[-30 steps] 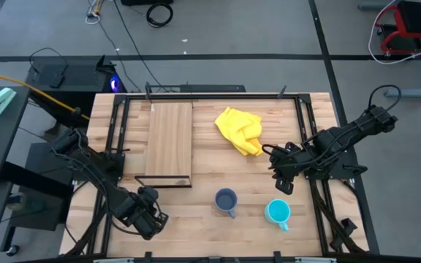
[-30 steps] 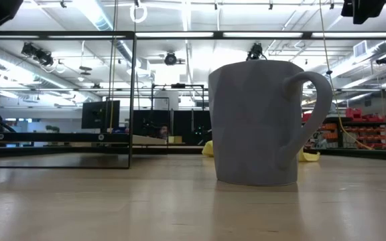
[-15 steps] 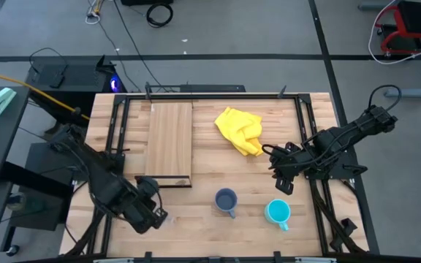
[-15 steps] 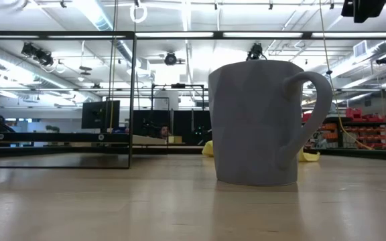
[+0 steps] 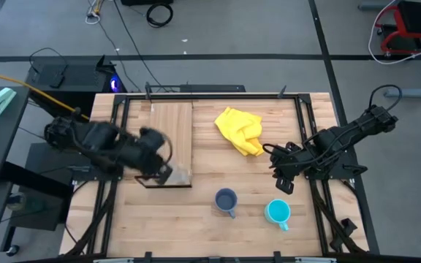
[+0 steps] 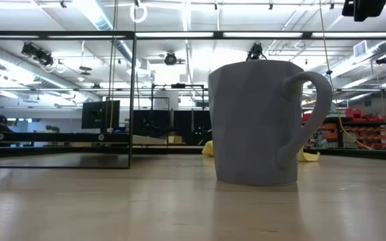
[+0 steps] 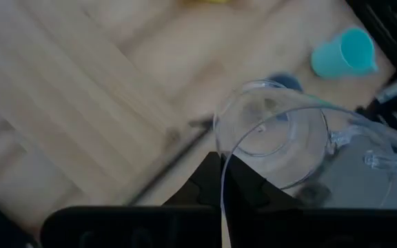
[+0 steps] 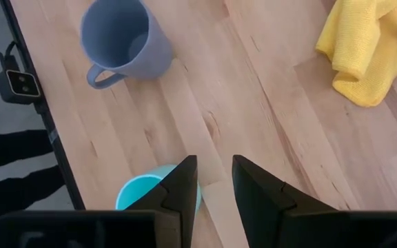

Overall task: Stack small to large cups/mugs on shelf
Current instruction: Put the transparent mug on the shelf

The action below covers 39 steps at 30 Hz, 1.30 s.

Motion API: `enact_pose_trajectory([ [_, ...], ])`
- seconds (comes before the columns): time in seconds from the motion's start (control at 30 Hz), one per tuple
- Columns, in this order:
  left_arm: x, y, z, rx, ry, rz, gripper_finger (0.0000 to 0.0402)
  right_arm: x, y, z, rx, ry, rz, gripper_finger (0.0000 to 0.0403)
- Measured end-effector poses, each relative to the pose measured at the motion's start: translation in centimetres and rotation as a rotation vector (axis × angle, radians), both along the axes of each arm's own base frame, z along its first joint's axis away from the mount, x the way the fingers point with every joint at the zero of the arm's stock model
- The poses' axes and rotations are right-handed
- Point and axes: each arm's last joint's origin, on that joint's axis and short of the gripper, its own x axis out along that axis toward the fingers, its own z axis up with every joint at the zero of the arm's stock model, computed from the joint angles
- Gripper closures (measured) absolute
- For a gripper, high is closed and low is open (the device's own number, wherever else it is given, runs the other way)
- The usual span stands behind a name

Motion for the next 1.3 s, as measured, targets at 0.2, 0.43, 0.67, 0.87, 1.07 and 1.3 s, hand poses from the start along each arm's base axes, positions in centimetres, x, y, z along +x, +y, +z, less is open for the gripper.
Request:
enact_pose_trajectory([
  [0.2,1.2,5.9,0.0,0.094,0.04,0.073,0.0395,-0.4,-0.2,0.3,0.018,-0.015,-0.023,0.0303],
  [0.43,0.9,13.1,0.0,0.113,0.098,0.167,0.0395,-0.6,-0.3,0.5,0.03,-0.025,-0.04,0.0303],
  [0.67,-0.7,18.9,-0.3,0.103,0.15,0.193,0.0395,-0.3,-0.8,0.6,0.012,-0.043,-0.097,0.0303],
  [0.87,-1.0,22.8,-2.5,0.082,0.255,0.138,0.0395,0.3,-2.0,0.6,0.016,-0.053,-0.173,0.0303],
  [1.07,-0.4,26.2,-6.6,0.023,0.414,0.048,0.0395,0.8,-3.2,0.6,0.009,-0.068,-0.218,0.0303],
  [1.3,0.4,29.5,-10.3,-0.029,0.497,0.024,0.0395,1.2,-4.2,0.7,0.001,-0.076,-0.252,0.0303],
])
